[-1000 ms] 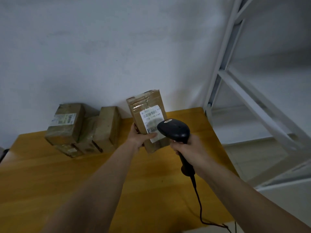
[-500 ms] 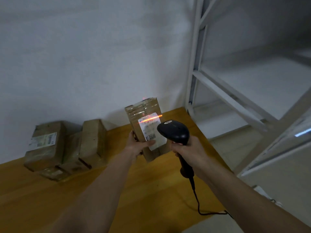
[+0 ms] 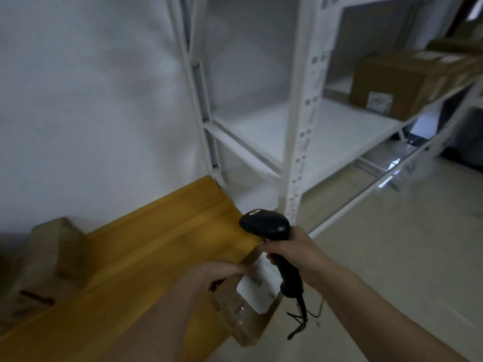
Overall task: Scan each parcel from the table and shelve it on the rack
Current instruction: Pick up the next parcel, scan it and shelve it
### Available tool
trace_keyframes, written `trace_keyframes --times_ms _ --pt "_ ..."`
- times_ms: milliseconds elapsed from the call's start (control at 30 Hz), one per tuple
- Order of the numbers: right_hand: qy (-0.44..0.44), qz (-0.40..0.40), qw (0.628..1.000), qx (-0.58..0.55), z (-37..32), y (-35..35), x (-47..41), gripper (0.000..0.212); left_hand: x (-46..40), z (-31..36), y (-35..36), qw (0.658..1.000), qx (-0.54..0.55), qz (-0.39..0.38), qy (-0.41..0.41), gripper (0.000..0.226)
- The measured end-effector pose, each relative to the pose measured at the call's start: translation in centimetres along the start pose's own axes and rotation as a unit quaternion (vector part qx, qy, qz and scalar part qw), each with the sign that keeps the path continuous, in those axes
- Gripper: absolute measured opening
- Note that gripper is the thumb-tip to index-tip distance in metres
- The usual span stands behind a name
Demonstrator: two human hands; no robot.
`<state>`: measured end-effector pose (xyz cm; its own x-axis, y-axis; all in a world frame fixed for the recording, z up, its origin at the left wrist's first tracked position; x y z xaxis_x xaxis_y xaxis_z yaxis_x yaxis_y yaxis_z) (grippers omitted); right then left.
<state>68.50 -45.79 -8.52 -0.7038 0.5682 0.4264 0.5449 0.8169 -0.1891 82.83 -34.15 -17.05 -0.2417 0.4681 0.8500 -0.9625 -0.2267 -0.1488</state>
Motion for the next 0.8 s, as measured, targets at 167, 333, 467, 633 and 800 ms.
trace_keyframes --times_ms 167,333,467,633,800 --pt "-0.012 0.078 0.996 -0.041 2.8 -12.0 3.6 0.015 -0.5 8.3 10.2 0.998 0.035 -0.008 0.06 0.091" --pt "-0.025 0.135 0.987 -0.087 3.7 -22.3 6.1 0.02 -0.2 16.4 17.4 0.981 0.141 0.01 0.134 0.059" --pt "-0.057 0.166 0.98 -0.096 2.3 -28.3 6.7 0.008 0.8 22.4 20.1 0.96 0.214 0.013 0.182 0.041" --pt "-0.096 0.186 0.973 -0.1 -0.8 -33.9 5.4 0.013 2.1 30.1 20.8 0.915 0.311 0.027 0.255 0.044" --pt "-0.117 0.193 0.968 -0.108 -4.5 -38.5 2.3 0.023 1.5 37.8 20.0 0.856 0.405 0.026 0.319 0.056"
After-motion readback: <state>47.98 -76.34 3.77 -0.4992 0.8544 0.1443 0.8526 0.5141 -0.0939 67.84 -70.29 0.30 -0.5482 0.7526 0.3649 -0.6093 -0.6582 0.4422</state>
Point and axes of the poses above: each hand's wrist, its own x-axis away from the middle knuckle, its own y-axis out of the palm, z = x × y, the point moved 2 cm from there along -x, towards the middle knuckle, and after that the axes turned 8 degrees about x, right-handed, at the moved point
